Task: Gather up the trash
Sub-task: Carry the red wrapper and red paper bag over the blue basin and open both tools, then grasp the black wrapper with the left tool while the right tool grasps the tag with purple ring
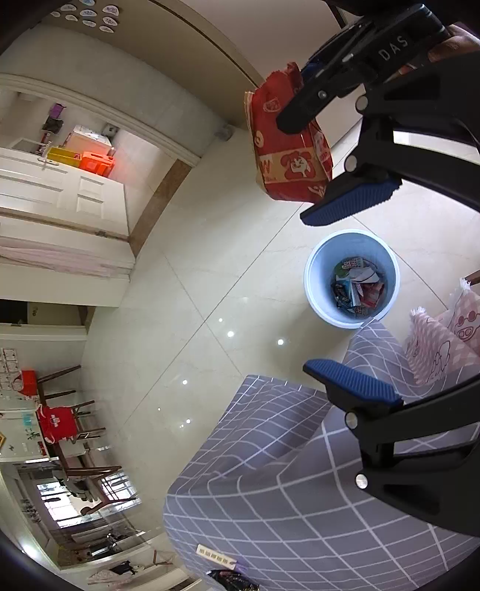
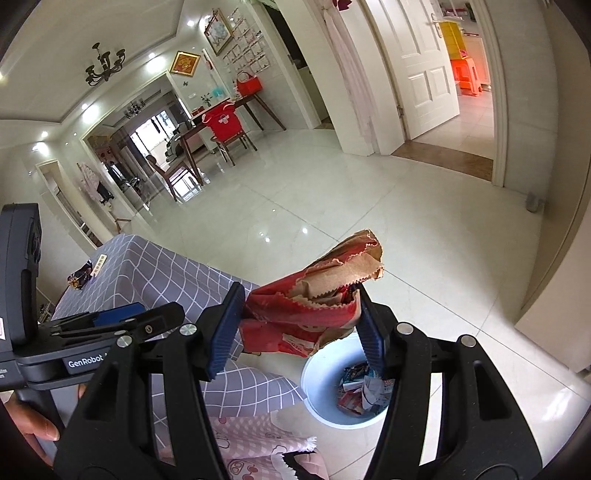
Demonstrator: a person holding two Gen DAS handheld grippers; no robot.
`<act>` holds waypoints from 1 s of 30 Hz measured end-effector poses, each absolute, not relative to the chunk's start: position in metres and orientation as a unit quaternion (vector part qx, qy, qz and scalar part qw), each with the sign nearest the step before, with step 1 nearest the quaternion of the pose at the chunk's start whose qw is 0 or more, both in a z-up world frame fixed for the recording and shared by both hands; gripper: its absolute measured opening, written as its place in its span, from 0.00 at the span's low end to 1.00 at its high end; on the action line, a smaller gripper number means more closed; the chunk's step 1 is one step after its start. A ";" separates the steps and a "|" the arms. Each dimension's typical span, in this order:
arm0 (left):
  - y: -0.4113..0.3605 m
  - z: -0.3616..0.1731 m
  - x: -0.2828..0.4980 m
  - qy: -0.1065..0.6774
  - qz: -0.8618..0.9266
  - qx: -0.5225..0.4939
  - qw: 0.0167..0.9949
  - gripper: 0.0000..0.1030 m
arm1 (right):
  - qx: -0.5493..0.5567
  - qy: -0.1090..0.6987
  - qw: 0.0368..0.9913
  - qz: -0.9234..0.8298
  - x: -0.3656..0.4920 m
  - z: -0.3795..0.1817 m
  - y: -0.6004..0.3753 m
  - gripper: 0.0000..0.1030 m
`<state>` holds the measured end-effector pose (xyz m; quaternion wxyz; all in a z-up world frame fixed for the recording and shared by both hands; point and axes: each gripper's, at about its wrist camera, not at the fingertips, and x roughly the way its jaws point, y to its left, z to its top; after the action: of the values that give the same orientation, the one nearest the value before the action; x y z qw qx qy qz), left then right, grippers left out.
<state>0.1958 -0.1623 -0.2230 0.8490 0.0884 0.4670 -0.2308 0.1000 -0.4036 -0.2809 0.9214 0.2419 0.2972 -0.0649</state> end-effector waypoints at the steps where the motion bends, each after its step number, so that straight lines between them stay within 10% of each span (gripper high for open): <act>1: -0.161 -0.221 0.196 0.464 -0.227 0.089 0.852 0.71 | 0.242 0.297 0.922 -0.064 0.102 -0.281 -0.403 0.56; 30: -0.106 -0.176 0.200 0.415 -0.185 0.087 0.887 0.71 | 0.244 0.286 0.927 -0.007 0.131 -0.253 -0.360 0.72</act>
<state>0.1995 -0.1055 -0.1760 0.8865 0.0869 0.4149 -0.1853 0.1309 -0.3604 -0.2528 0.9267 0.2440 0.2857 -0.0069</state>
